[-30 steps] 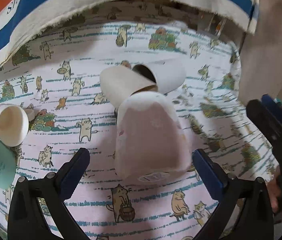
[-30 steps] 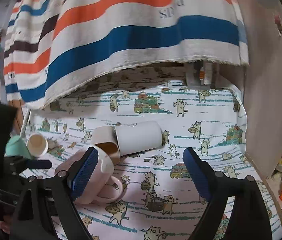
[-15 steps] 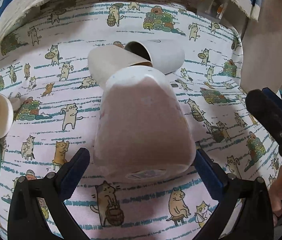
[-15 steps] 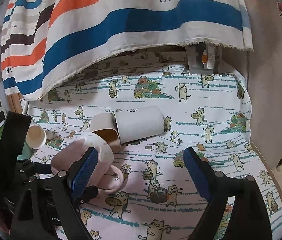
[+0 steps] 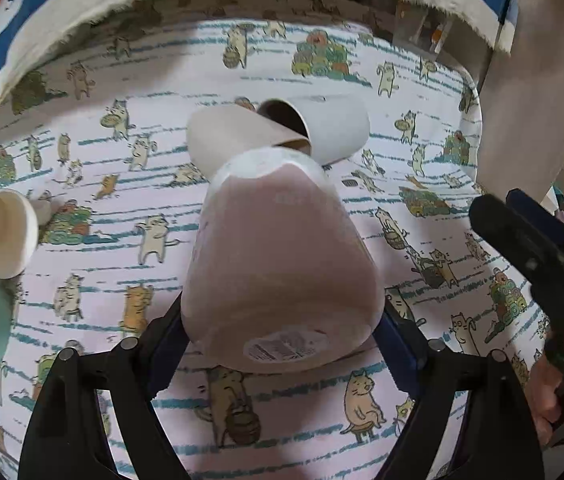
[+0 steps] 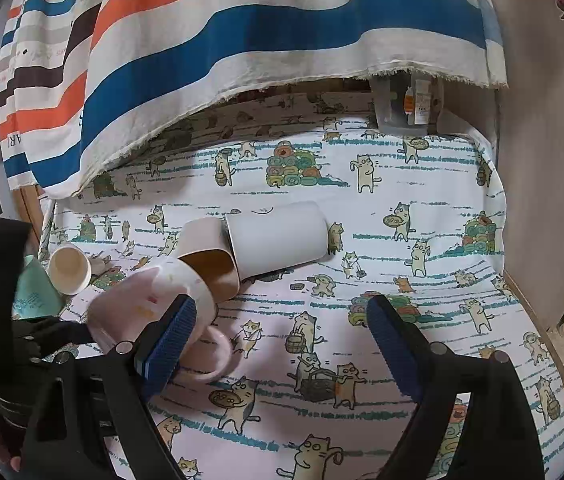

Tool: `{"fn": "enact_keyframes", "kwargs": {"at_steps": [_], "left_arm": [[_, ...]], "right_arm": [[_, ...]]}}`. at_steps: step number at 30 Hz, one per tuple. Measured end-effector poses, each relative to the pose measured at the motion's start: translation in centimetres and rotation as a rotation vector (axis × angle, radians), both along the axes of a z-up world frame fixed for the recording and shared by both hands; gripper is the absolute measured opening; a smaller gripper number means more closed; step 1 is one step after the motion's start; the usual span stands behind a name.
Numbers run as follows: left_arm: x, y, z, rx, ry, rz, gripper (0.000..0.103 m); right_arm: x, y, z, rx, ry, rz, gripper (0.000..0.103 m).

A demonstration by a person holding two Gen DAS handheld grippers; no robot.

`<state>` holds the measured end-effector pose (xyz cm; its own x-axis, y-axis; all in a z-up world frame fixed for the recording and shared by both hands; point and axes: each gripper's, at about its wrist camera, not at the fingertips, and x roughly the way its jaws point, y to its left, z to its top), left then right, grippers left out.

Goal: Flip cup upside down
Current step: 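Rotate the held pink mug so its rim faces the table, then lower the pink mug rim-down onto the cloth and open the right tool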

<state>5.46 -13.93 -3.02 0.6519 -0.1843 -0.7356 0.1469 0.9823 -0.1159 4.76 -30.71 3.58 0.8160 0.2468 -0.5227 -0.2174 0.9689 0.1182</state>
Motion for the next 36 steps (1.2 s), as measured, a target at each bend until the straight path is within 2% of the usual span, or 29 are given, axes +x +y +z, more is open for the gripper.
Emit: {"fn": "enact_keyframes", "kwargs": {"at_steps": [9,12,16,18,25,33,36], "left_arm": [[-1.3,2.1,3.4,0.032,-0.075,0.008,0.083],[-1.2,2.4,4.1,0.051,-0.063,0.0,0.083],[-1.6,2.5,5.1,0.089,-0.091,-0.013,0.083],[-1.3,2.7,5.4,0.092,-0.073,-0.014,0.083],[0.7,3.7,4.5,0.118,0.01,0.01,0.083],[2.2,4.2,3.0,0.064,0.058,-0.004,0.083],[2.3,4.5,2.7,0.039,0.049,-0.002,0.083]], "right_arm": [[0.3,0.1,-0.3,-0.008,0.018,0.004,0.088],[0.3,0.1,-0.4,-0.016,0.015,-0.001,0.088],[0.6,0.0,-0.7,-0.011,0.031,0.005,0.088],[0.6,0.1,-0.8,-0.011,0.034,0.008,0.088],[0.5,0.3,-0.8,-0.022,0.03,0.011,0.088],[0.4,0.2,-0.8,-0.024,0.031,0.008,0.088],[0.6,0.2,-0.8,-0.023,0.037,0.012,0.088]]}}
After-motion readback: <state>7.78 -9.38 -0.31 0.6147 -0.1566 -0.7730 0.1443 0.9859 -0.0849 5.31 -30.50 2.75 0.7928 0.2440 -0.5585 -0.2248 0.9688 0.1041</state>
